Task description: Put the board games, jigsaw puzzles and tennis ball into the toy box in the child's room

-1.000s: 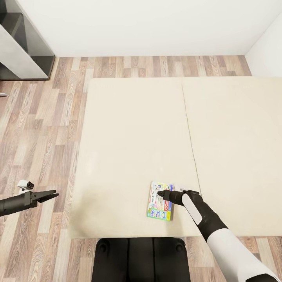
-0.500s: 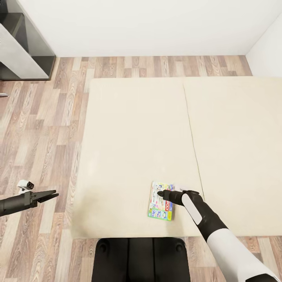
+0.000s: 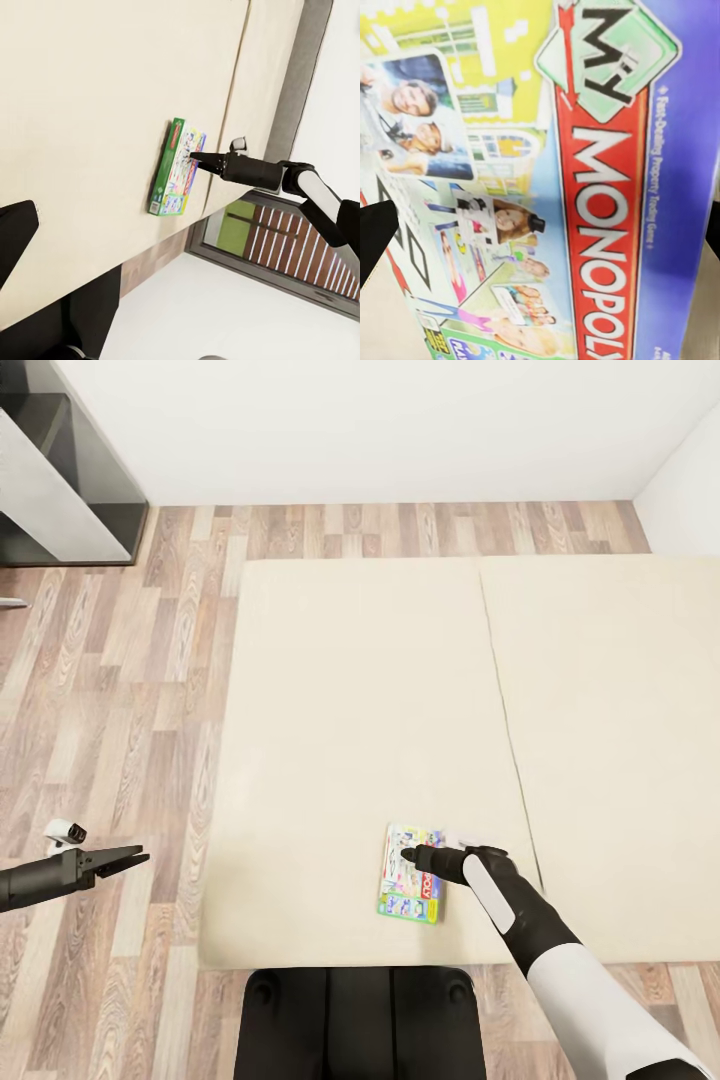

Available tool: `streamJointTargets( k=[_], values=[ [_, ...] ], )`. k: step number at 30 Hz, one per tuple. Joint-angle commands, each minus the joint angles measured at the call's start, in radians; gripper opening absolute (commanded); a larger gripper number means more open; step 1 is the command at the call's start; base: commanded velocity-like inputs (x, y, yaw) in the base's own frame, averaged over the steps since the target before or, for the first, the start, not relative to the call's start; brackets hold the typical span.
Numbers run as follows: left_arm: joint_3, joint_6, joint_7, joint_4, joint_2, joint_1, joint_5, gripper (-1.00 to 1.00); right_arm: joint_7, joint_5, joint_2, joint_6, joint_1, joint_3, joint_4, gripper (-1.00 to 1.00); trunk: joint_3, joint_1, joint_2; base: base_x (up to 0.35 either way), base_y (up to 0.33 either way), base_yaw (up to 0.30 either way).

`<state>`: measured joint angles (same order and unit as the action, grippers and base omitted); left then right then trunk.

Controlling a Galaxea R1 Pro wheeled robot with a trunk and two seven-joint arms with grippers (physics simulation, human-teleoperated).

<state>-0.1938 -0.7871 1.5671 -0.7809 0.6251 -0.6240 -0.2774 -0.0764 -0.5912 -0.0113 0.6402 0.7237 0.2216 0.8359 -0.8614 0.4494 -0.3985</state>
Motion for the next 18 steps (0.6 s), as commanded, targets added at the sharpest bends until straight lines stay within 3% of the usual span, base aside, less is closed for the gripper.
streamJointTargets(
  k=[1,18],
  values=[
    [0.001,-0.011,0.004,0.0,0.0,0.0,0.0,1.0,-0.008,-0.01,-0.001,0.003,0.0,0.004,0.002,1.0,-0.001,0.001,-0.002,0.0,0.111,0.0],
    [0.001,-0.011,0.004,0.0,0.0,0.0,0.0,1.0,-0.007,-0.01,-0.001,0.003,0.0,0.004,0.002,1.0,-0.001,0.001,-0.002,0.0,0.109,0.0]
  ],
)
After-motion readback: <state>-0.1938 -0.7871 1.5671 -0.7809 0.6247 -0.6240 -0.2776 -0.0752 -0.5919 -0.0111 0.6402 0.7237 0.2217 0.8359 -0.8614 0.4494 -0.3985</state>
